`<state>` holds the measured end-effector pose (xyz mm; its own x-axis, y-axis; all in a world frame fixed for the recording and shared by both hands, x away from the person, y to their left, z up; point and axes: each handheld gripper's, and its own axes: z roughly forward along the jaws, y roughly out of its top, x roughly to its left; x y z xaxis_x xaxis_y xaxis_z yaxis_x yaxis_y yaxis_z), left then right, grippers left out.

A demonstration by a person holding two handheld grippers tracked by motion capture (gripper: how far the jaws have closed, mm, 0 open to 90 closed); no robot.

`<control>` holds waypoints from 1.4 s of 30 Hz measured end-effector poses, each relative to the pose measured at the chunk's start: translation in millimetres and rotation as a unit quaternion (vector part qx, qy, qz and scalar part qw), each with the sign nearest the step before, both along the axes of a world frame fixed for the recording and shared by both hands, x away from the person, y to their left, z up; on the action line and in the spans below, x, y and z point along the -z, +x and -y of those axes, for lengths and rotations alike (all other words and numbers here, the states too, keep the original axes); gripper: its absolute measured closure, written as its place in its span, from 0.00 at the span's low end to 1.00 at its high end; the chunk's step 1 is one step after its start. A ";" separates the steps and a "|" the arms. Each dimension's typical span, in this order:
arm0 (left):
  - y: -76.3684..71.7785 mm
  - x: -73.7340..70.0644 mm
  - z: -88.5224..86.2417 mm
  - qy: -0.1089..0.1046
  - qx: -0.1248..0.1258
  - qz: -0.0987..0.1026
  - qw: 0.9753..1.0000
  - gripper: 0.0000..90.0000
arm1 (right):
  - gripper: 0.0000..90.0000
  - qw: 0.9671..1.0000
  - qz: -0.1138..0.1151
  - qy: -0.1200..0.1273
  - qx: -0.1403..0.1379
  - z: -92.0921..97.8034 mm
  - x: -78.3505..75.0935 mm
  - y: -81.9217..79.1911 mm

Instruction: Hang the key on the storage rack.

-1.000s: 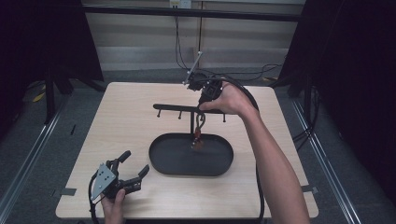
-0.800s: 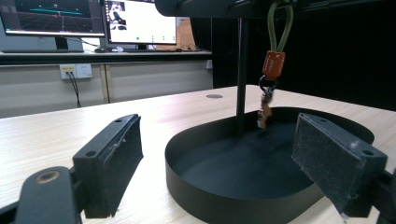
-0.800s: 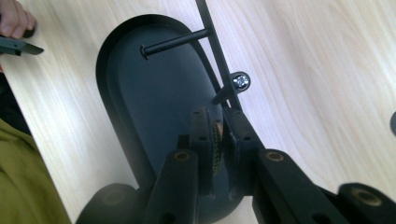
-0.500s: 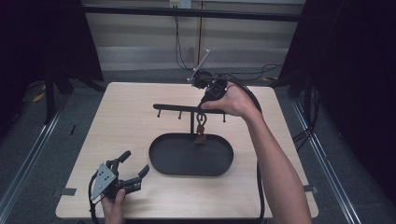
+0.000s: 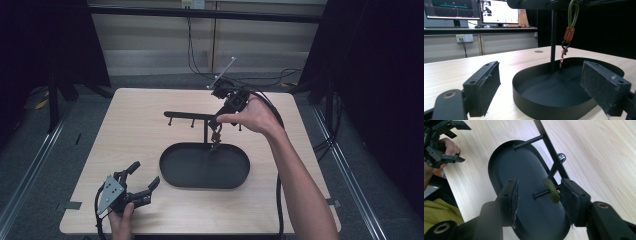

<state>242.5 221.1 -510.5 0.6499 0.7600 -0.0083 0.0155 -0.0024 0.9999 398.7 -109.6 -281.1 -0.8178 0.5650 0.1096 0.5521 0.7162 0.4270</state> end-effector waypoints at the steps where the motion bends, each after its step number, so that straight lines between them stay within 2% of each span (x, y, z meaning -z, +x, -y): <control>1: 0.1 0.0 0.1 0.000 0.000 0.001 1.000 0.17 | 0.55 1.000 0.000 0.000 0.000 0.0 0.0 0.0; 6: 0.1 0.0 -0.2 0.001 0.000 0.001 1.000 0.17 | 0.52 1.000 0.014 0.009 0.004 4.1 4.4 -14.7; 10: 0.0 -0.2 -0.5 0.003 0.001 -0.001 1.000 0.17 | 0.50 1.000 0.015 0.019 0.006 8.8 6.9 -22.9; 14: -0.1 -0.2 -0.3 0.002 0.001 -0.001 1.000 0.17 | 0.51 1.000 0.010 0.011 0.010 10.4 11.6 -28.2; 17: 0.0 -0.1 -0.2 0.001 0.001 -0.001 1.000 0.17 | 0.51 1.000 0.012 0.015 0.011 12.3 16.9 -36.4; 18: 0.0 -0.1 -0.2 0.001 0.001 -0.001 1.000 0.17 | 0.49 0.999 0.025 0.013 0.021 13.9 18.2 -41.8; 19: 0.0 -0.1 -0.2 0.001 0.001 -0.001 1.000 0.17 | 0.49 0.999 0.025 0.013 0.021 13.9 18.2 -41.8; 21: 0.0 -0.1 -0.1 0.000 0.001 -0.001 1.000 0.17 | 0.49 0.999 0.031 0.031 0.019 17.6 19.8 -49.2; 22: 0.0 -0.2 -0.3 0.002 0.001 -0.001 1.000 0.17 | 0.49 0.998 0.043 0.040 0.023 20.3 21.7 -55.5; 23: 0.0 -0.2 -0.3 0.002 0.001 -0.001 1.000 0.17 | 0.49 0.998 0.043 0.040 0.023 20.3 21.7 -55.5; 25: 0.0 -0.2 -0.3 0.002 0.001 0.000 1.000 0.17 | 0.49 0.997 0.036 0.059 0.022 24.4 25.6 -61.5; 26: 0.1 -0.2 -0.5 0.004 0.001 0.000 1.000 0.17 | 0.50 0.996 0.039 0.078 0.029 26.8 29.0 -65.2; 27: 0.1 -0.2 -0.3 0.002 0.000 0.000 1.000 0.17 | 0.49 0.995 0.042 0.082 0.035 27.6 32.5 -67.9; 28: 0.0 -0.1 -0.4 0.003 0.001 -0.001 1.000 0.17 | 0.49 0.994 0.058 0.085 0.041 28.9 38.6 -73.1; 29: 0.0 -0.2 -0.5 0.003 0.000 -0.001 1.000 0.17 | 0.49 0.994 0.058 0.085 0.041 28.9 38.6 -73.1; 30: 0.0 -0.1 -0.4 0.003 0.001 -0.001 1.000 0.17 | 0.49 0.991 0.072 0.109 0.041 31.8 46.1 -78.9; 31: 0.0 -0.1 -0.4 0.003 0.001 -0.001 1.000 0.17 | 0.49 0.991 0.072 0.109 0.041 31.8 46.1 -78.9; 32: 0.0 -0.2 -0.4 0.003 0.001 0.000 1.000 0.17 | 0.49 0.988 0.098 0.112 0.044 31.9 50.6 -85.4; 33: -0.1 -0.2 -0.4 0.003 0.000 -0.001 1.000 0.17 | 0.49 0.988 0.098 0.112 0.044 31.9 50.6 -85.4; 35: 0.0 -0.2 -0.3 0.002 0.001 -0.001 1.000 0.17 | 0.49 0.985 0.103 0.132 0.043 32.5 57.5 -91.5; 36: -0.1 -0.1 -0.2 0.002 0.001 -0.001 1.000 0.17 | 0.49 0.984 0.110 0.132 0.044 32.9 60.3 -92.9; 37: -0.1 -0.1 -0.1 0.001 0.001 -0.001 1.000 0.17 | 0.49 0.981 0.123 0.143 0.050 34.2 66.5 -95.7; 40: 0.0 -0.1 -0.1 0.001 0.001 -0.001 1.000 0.17 | 0.48 0.976 0.124 0.168 0.059 38.7 78.3 -98.6; 42: -0.1 -0.1 -0.1 0.001 0.000 -0.001 1.000 0.17 | 0.47 0.971 0.125 0.191 0.076 44.0 89.7 -101.1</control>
